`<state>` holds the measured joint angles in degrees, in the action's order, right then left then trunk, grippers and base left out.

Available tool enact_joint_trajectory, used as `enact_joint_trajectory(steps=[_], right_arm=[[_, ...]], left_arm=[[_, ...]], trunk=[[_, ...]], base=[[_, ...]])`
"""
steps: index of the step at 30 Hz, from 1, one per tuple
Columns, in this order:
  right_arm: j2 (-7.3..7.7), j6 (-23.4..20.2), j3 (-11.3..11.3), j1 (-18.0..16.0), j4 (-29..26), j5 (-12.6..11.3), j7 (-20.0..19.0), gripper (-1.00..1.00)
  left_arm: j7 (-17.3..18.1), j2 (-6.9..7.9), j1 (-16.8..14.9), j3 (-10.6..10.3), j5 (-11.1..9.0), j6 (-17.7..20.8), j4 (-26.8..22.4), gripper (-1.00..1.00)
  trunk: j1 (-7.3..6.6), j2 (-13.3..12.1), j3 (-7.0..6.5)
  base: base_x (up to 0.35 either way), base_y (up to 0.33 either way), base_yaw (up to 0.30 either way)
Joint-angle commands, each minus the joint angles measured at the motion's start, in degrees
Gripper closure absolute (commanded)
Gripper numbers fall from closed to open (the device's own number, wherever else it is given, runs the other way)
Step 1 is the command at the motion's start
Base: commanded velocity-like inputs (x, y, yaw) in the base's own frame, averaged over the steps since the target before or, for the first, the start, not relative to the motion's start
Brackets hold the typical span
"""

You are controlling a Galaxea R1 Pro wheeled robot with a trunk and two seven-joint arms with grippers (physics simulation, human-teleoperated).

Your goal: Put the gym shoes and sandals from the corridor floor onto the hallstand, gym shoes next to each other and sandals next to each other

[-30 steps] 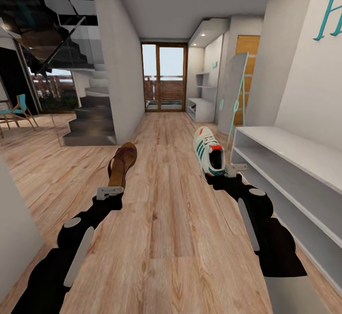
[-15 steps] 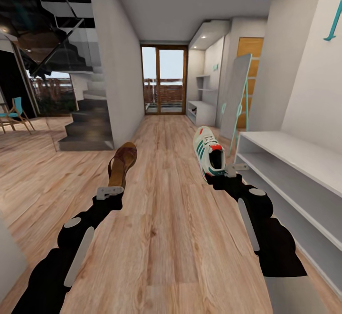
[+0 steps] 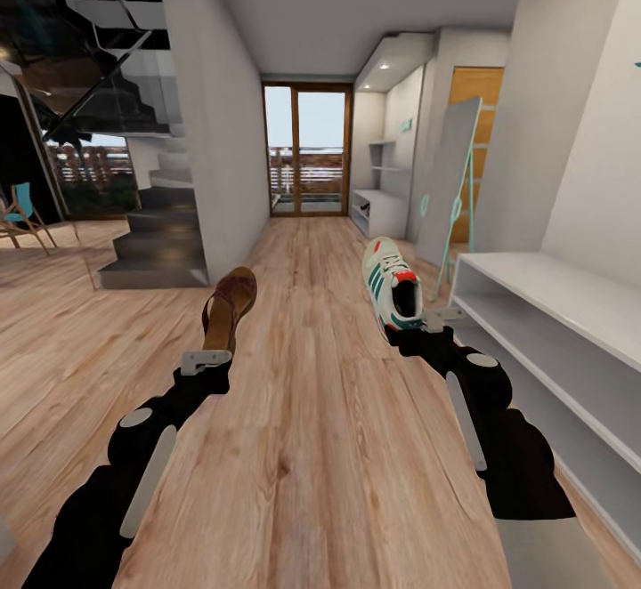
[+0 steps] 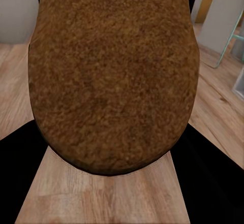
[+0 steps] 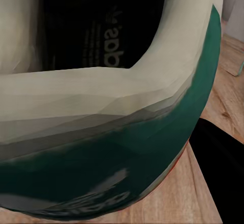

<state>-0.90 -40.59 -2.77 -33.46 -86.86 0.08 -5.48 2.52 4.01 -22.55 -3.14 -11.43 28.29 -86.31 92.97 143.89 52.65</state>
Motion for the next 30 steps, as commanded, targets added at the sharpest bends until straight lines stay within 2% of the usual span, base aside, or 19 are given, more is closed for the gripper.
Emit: enact_joint_trajectory(steps=[1, 30], right_arm=[[-0.03, -0.3, 0.0, -0.1, -0.1, 0.0, -0.1, 1.0], [0.11, -0.4, 0.1, 0.0, -0.1, 0.0, -0.4, 1.0]], left_arm=[[0.0, 0.03, 0.0, 0.0, -0.3, 0.3, 0.0, 1.0], [0.0, 0.04, 0.1, 0.1, -0.3, 0.4, 0.0, 1.0]], trunk=[[0.02, 0.0, 0.06], [0.02, 0.0, 0.06]], base=[[0.344, 0.0, 0.0], [0.344, 0.0, 0.0]])
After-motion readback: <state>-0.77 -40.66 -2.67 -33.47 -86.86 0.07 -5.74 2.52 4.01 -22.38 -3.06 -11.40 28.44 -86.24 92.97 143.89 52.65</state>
